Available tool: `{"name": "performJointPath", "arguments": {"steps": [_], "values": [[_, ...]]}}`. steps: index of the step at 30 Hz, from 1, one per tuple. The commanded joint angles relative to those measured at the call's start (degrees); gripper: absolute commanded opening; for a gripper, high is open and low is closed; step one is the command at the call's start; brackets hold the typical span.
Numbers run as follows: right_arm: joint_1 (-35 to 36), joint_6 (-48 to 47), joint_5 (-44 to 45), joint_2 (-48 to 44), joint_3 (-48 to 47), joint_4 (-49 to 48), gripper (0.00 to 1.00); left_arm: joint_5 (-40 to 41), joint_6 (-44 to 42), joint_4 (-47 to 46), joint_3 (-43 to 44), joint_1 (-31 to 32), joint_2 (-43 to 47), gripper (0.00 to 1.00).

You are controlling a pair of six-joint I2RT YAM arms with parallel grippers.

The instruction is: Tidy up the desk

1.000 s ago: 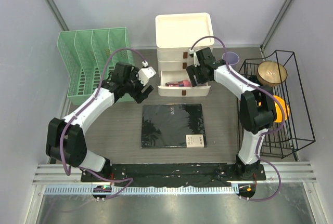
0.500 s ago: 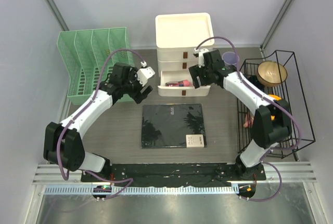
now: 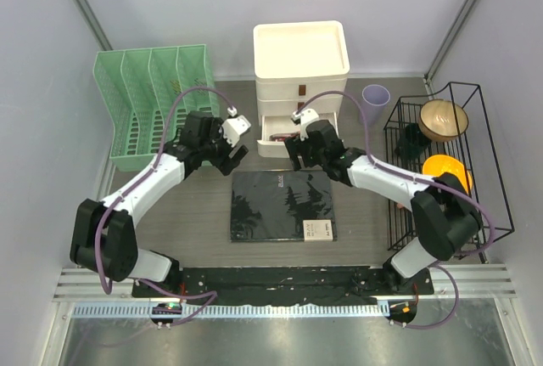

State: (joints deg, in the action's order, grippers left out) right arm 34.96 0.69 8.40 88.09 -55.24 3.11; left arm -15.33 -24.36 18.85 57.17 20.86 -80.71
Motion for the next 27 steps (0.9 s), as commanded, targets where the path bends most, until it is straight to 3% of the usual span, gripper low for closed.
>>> {"name": "performJointPath", "arguments": {"steps": [1, 11, 27], "values": [[1.5, 3.7, 5.0, 3.7, -0.6, -10.8, 0.82, 2.2, 1.3, -5.4, -2.7, -0.3, 2.4, 0.82], [2.0, 7.8, 8.5, 13.4, -5.9, -10.1, 0.81, 5.0, 0.9, -5.9, -5.6, -0.3, 5.1, 0.82], [2.2, 6.1, 15.4, 19.5, -5.0, -29.7, 0.81, 5.7, 1.6, -6.7, -6.1, -0.2, 4.6, 0.82]]}}
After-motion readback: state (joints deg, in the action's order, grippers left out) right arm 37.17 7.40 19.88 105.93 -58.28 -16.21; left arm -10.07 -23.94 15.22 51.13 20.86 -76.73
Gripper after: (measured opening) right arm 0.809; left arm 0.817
